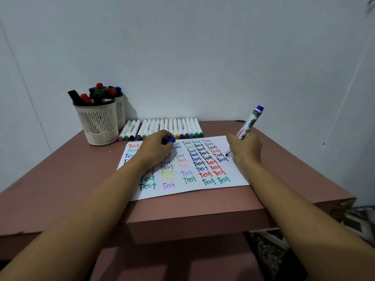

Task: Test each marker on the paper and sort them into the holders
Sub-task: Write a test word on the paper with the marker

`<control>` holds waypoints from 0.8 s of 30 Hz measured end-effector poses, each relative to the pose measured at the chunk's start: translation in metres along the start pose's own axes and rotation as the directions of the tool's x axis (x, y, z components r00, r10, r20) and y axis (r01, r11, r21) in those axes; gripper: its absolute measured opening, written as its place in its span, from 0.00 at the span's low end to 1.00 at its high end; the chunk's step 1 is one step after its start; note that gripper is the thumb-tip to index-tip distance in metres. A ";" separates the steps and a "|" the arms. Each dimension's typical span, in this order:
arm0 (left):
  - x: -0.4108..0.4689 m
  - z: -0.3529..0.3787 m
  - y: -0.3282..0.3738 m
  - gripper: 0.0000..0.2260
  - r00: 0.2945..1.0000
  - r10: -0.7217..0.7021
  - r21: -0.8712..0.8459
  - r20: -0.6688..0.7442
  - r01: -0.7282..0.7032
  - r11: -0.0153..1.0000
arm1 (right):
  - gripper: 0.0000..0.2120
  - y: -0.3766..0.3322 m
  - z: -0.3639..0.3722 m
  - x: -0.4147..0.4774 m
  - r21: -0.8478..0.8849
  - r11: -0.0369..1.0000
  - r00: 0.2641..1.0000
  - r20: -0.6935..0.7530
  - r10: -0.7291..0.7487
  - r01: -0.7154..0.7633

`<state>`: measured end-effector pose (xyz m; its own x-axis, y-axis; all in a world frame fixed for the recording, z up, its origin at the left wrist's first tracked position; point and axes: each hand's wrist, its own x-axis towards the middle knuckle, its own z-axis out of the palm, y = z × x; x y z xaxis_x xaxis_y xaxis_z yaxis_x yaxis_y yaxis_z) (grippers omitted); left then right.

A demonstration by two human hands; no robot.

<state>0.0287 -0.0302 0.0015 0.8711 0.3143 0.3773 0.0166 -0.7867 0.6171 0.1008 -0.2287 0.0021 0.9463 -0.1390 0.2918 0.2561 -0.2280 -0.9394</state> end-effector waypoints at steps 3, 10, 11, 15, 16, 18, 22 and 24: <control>-0.002 0.000 0.004 0.13 0.998 0.068 -0.004 0.015 -0.068 0.998 | 0.12 -0.003 -0.002 0.002 0.222 0.973 0.998 0.041 0.049 -0.057; -0.008 0.004 0.017 0.12 0.982 0.168 -0.081 0.091 -0.161 0.984 | 0.14 -0.018 -0.002 -0.009 0.556 0.768 0.914 0.396 0.092 -0.318; -0.008 0.004 0.018 0.12 0.981 0.166 -0.074 0.101 -0.159 0.984 | 0.14 -0.019 -0.002 -0.010 0.582 0.729 0.891 0.445 0.086 -0.361; -0.009 0.006 0.022 0.12 0.978 0.173 -0.064 0.115 -0.167 0.984 | 0.09 -0.021 -0.001 -0.012 0.581 0.699 0.843 0.535 0.058 -0.417; -0.009 0.006 0.023 0.11 0.977 0.181 -0.070 0.114 -0.174 0.982 | 0.09 -0.021 0.000 -0.013 0.575 0.711 0.842 0.538 0.045 -0.406; -0.010 0.007 0.024 0.11 0.974 0.199 -0.080 0.112 -0.191 0.978 | 0.08 -0.020 0.002 -0.012 0.562 0.733 0.843 0.537 0.030 -0.384; -0.010 0.007 0.026 0.11 0.965 0.243 -0.101 0.101 -0.233 0.967 | 0.07 -0.019 0.004 -0.012 0.528 0.773 0.836 0.549 0.004 -0.350; -0.011 0.008 0.026 0.11 0.959 0.272 -0.114 0.081 -0.262 0.958 | 0.06 -0.018 0.004 -0.013 0.510 0.793 0.814 0.580 -0.031 -0.334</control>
<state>0.0236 -0.0588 0.0081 0.8796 0.0444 0.4736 -0.2682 -0.7760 0.5709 0.0845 -0.2188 0.0143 0.8767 0.4532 0.1615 -0.0122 0.3565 -0.9342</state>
